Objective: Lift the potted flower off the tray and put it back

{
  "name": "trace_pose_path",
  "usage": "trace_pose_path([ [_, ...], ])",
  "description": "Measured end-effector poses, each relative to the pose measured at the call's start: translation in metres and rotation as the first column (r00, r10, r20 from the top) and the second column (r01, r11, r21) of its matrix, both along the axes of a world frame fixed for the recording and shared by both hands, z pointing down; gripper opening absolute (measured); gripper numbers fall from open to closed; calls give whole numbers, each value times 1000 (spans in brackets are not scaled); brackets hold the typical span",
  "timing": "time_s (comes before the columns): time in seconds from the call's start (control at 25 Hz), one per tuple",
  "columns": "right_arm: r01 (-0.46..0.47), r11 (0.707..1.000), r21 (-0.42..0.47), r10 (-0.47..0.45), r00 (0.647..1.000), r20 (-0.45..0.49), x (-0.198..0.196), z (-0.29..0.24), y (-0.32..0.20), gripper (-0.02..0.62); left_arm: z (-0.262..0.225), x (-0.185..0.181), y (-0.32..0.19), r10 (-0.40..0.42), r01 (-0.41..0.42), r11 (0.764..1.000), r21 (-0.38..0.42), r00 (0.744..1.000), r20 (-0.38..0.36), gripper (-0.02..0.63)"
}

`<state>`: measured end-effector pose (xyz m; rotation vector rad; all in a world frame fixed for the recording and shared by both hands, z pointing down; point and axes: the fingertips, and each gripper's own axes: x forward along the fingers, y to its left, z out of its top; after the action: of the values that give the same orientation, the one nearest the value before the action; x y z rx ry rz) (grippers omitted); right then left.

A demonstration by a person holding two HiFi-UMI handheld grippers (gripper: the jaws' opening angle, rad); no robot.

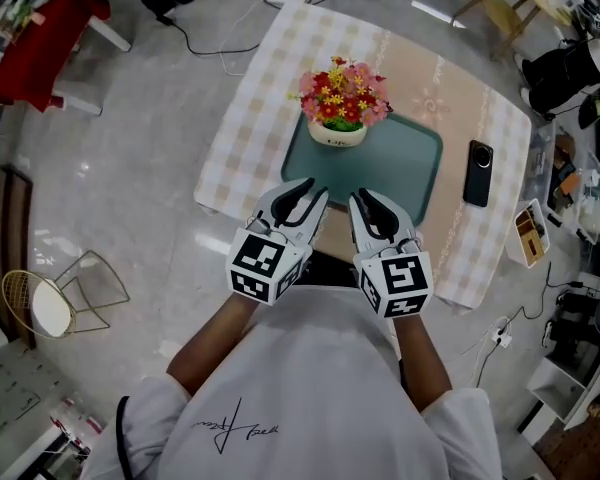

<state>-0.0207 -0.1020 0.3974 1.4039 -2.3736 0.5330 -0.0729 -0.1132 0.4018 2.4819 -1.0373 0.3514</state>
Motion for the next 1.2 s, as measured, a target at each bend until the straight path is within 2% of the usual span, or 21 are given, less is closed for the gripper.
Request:
trace_pose_path([
  [0.4,28,998,-56,-28,1000,-3,10,29,-38,89,30,10,-31,28,-25,999,-43,998,52,137],
  [0.8,47,993,-110,-48,999,-7,16,55,-66,114,57,6,-63,-20,27,996,-85,996,86,185],
  [0.96,50,992,-119,-51,999,-7,18,64,-77,133,65,7,-73,-47,55,993,-102,996,74,199],
  [1.2,58,988,-140,-61,998,-13,24,78,-88,156,79,11,-83,-43,55,992,-110,993,105,218],
])
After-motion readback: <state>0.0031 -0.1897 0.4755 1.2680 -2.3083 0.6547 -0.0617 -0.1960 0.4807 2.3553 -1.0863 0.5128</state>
